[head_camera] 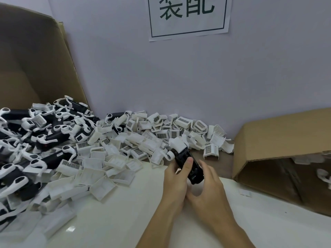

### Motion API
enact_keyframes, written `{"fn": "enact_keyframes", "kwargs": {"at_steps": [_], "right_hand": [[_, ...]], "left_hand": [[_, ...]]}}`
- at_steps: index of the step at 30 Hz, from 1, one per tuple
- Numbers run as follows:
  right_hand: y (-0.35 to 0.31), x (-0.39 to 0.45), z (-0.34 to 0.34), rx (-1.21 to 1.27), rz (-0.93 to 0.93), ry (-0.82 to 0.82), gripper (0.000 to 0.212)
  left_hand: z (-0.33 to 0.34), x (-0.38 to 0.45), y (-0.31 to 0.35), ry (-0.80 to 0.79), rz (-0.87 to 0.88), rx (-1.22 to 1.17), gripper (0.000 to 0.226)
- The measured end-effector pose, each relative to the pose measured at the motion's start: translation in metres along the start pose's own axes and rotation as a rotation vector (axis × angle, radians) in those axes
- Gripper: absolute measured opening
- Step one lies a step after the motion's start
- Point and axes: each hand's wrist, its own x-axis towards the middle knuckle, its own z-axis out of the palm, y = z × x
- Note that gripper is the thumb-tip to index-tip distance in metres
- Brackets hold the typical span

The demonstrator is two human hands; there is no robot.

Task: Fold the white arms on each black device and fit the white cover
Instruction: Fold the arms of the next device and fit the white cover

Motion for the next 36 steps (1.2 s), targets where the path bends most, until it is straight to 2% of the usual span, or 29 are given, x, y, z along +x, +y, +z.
{"fn": "enact_keyframes", "kwargs": {"at_steps": [3,6,10,12,22,25,28,30,33,36], "right_hand": [[0.004,0.001,0.001,0.024,0.061,-0.003,0.086],[0.006,0.004,0.000,0.074,0.101,0.026,0.083],[0.007,0.004,0.001,0.098,0.141,0.059,0.053],[0.006,0.004,0.000,0.089,0.150,0.074,0.047],[0.006,0.004,-0.005,0.136,0.181,0.099,0.047],[0.008,0.005,-0.005,0.192,0.184,0.047,0.047],[0.008,0.005,-0.003,0.190,0.166,-0.054,0.067],[0.007,0.005,-0.004,0.186,0.161,-0.046,0.082],[0.006,0.003,-0.009,0.263,0.095,0.073,0.076],[0.006,0.001,-0.013,0.424,0.073,0.117,0.075]], "left_hand": [[0.000,0.001,-0.002,-0.033,0.042,0.015,0.040],[0.000,0.002,-0.003,-0.050,0.063,0.011,0.031],[-0.001,0.003,-0.005,-0.078,0.078,0.026,0.021],[-0.001,0.002,-0.006,-0.091,0.081,0.029,0.021],[0.000,0.005,-0.009,-0.130,0.077,0.025,0.016],[-0.001,0.005,-0.010,-0.097,0.092,0.024,0.019],[0.000,0.004,-0.011,-0.037,0.162,0.081,0.017],[0.002,0.005,-0.014,0.009,0.243,0.180,0.015],[-0.001,0.006,-0.014,-0.013,0.407,0.342,0.036],[-0.004,0.006,-0.017,-0.129,0.544,0.557,0.049]]}}
